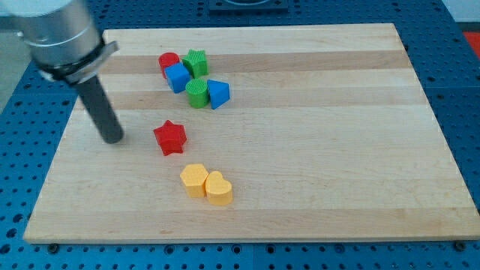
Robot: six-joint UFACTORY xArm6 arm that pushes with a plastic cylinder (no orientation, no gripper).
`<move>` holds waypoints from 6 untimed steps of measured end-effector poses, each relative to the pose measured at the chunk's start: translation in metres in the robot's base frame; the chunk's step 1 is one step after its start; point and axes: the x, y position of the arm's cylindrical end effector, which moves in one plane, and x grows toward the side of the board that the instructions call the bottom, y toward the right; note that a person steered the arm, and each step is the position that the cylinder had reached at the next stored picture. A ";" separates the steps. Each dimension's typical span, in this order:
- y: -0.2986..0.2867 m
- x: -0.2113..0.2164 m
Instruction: Move the red star to the bottom of the triangle
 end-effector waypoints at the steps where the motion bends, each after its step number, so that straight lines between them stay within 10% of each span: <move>1: 0.012 0.014; 3: 0.137 0.007; 6: 0.146 0.017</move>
